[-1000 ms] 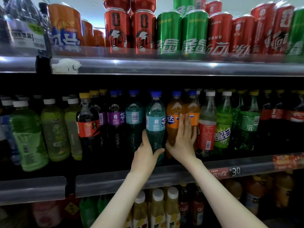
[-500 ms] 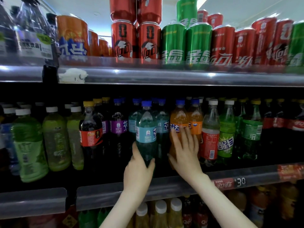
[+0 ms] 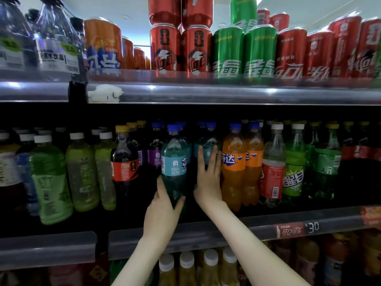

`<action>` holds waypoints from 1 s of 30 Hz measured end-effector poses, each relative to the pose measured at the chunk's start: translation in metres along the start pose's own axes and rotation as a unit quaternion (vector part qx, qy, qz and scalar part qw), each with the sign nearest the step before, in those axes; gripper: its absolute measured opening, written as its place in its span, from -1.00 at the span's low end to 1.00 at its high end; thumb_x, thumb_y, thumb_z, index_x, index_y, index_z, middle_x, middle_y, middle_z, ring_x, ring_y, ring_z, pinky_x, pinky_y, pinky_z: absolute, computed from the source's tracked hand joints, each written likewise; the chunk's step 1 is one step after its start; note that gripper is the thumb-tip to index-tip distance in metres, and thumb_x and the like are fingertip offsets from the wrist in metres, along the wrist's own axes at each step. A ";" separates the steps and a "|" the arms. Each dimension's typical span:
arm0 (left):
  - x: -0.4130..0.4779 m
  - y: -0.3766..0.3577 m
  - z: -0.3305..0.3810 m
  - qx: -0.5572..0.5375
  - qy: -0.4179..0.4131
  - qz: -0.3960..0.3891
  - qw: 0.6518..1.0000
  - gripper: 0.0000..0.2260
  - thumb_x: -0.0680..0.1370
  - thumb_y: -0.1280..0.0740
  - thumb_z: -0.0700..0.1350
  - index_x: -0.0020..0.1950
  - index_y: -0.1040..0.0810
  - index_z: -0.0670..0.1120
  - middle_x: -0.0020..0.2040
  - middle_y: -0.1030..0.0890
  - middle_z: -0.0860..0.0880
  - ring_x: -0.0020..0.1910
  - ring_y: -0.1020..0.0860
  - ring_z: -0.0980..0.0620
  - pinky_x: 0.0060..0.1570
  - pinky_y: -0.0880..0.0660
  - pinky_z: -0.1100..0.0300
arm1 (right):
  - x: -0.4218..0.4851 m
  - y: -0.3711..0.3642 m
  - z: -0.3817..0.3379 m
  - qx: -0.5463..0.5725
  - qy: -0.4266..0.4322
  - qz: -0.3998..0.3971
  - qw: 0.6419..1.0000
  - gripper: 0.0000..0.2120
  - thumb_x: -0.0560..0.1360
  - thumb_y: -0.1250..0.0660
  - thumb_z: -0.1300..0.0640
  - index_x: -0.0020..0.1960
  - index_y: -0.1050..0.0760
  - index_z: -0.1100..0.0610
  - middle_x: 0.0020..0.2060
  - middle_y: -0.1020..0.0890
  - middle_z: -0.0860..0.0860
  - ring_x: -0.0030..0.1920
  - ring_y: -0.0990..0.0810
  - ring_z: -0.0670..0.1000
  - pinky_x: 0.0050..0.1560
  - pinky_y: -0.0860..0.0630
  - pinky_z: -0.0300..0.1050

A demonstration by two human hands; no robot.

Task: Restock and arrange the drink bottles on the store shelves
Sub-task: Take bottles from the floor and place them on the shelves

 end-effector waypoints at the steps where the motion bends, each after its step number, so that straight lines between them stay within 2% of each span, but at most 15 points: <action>1: 0.000 0.000 -0.001 0.003 -0.002 -0.001 1.000 -0.24 0.56 -0.29 0.09 0.56 0.14 -0.04 0.36 -0.44 -0.14 0.19 -0.53 -0.09 0.00 -0.49 0.14 | 0.000 -0.002 -0.001 0.001 0.000 0.001 1.000 0.12 0.46 -0.35 0.31 0.35 0.62 -0.09 0.35 0.58 0.07 0.42 0.52 0.16 0.52 0.07 0.18; 4: 0.001 0.000 -0.003 0.008 -0.006 -0.002 1.000 -0.23 0.56 -0.29 0.10 0.56 0.15 -0.04 0.36 -0.43 -0.14 0.18 -0.54 -0.10 -0.01 -0.51 0.12 | -0.004 -0.002 0.000 0.004 0.001 0.011 1.000 0.17 0.44 -0.36 0.33 0.32 0.67 -0.12 0.37 0.55 0.01 0.47 0.45 0.15 0.52 0.03 0.19; 7: 0.001 -0.001 -0.003 0.010 -0.006 -0.001 1.000 -0.23 0.56 -0.28 0.11 0.56 0.15 -0.05 0.36 -0.43 -0.14 0.17 -0.55 -0.11 -0.03 -0.51 0.12 | -0.008 0.001 0.006 0.012 0.000 0.015 1.000 0.17 0.44 -0.34 0.37 0.30 0.67 -0.17 0.39 0.52 -0.05 0.50 0.33 0.11 0.51 -0.10 0.10; 14: 0.002 -0.004 -0.005 0.014 -0.006 0.000 1.000 -0.24 0.56 -0.28 0.10 0.56 0.14 -0.06 0.35 -0.45 -0.16 0.15 -0.56 -0.12 -0.06 -0.52 0.11 | -0.011 0.006 0.005 0.032 0.035 0.003 0.999 0.09 0.42 -0.29 0.45 0.39 0.50 -0.18 0.41 0.44 -0.15 0.49 0.18 0.09 0.30 -0.42 -0.10; 19: 0.003 -0.004 -0.006 0.005 -0.001 -0.009 1.000 -0.23 0.56 -0.28 0.10 0.56 0.16 -0.05 0.35 -0.44 -0.16 0.15 -0.56 -0.12 -0.05 -0.53 0.11 | -0.013 -0.004 0.002 -0.001 0.051 -0.038 0.998 0.01 0.46 -0.27 0.44 0.51 0.37 -0.12 0.38 0.54 -0.12 0.49 0.19 0.12 0.27 -0.44 -0.11; 22: 0.003 -0.003 -0.006 -0.012 0.001 -0.016 1.000 -0.22 0.55 -0.30 0.10 0.56 0.15 -0.04 0.35 -0.44 -0.16 0.17 -0.55 -0.12 -0.01 -0.52 0.10 | -0.014 -0.005 0.002 -0.035 0.046 -0.048 0.997 -0.03 0.47 -0.29 0.39 0.54 0.32 -0.07 0.39 0.54 -0.05 0.51 0.23 0.14 0.39 -0.34 0.03; 24: 0.003 -0.002 -0.005 -0.022 0.002 -0.018 1.000 -0.22 0.55 -0.31 0.09 0.56 0.14 -0.02 0.34 -0.46 -0.17 0.17 -0.55 -0.13 0.01 -0.53 0.07 | -0.018 0.002 0.005 -0.058 0.062 -0.029 0.996 -0.08 0.48 -0.32 0.32 0.57 0.23 -0.01 0.48 0.40 0.01 0.52 0.20 0.16 0.45 -0.24 0.12; 27: 0.003 -0.005 0.000 -0.036 0.002 -0.032 0.999 -0.22 0.54 -0.33 0.09 0.56 0.12 0.00 0.33 -0.47 -0.16 0.17 -0.55 -0.14 0.04 -0.53 0.05 | -0.030 0.022 0.017 -0.127 0.110 0.092 0.981 -0.08 0.27 -0.50 0.33 0.53 -0.16 0.11 0.53 -0.06 0.19 0.47 -0.05 0.23 0.41 -0.21 0.21; 28: 0.003 -0.008 0.004 -0.043 0.001 -0.040 0.998 -0.21 0.53 -0.34 0.10 0.56 0.12 0.01 0.33 -0.47 -0.15 0.18 -0.55 -0.13 0.04 -0.54 0.06 | -0.033 0.027 0.025 -0.156 0.108 0.110 0.976 -0.07 0.20 -0.53 0.34 0.50 -0.23 0.13 0.50 -0.12 0.21 0.46 -0.10 0.25 0.40 -0.17 0.23; 30: 0.002 -0.016 0.014 -0.050 -0.004 -0.053 0.997 -0.20 0.52 -0.35 0.11 0.56 0.11 0.01 0.33 -0.48 -0.14 0.16 -0.56 -0.11 0.00 -0.54 0.10 | -0.037 0.034 0.044 -0.197 0.092 0.119 0.969 -0.04 0.16 -0.55 0.32 0.50 -0.25 0.12 0.50 -0.10 0.21 0.46 -0.08 0.27 0.39 -0.10 0.26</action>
Point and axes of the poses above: each hand's wrist, its own x-axis towards the middle knuckle, its own y-axis out of the back of the hand, z = x × y, the point moved 5 cm from there along x, towards the middle knuckle
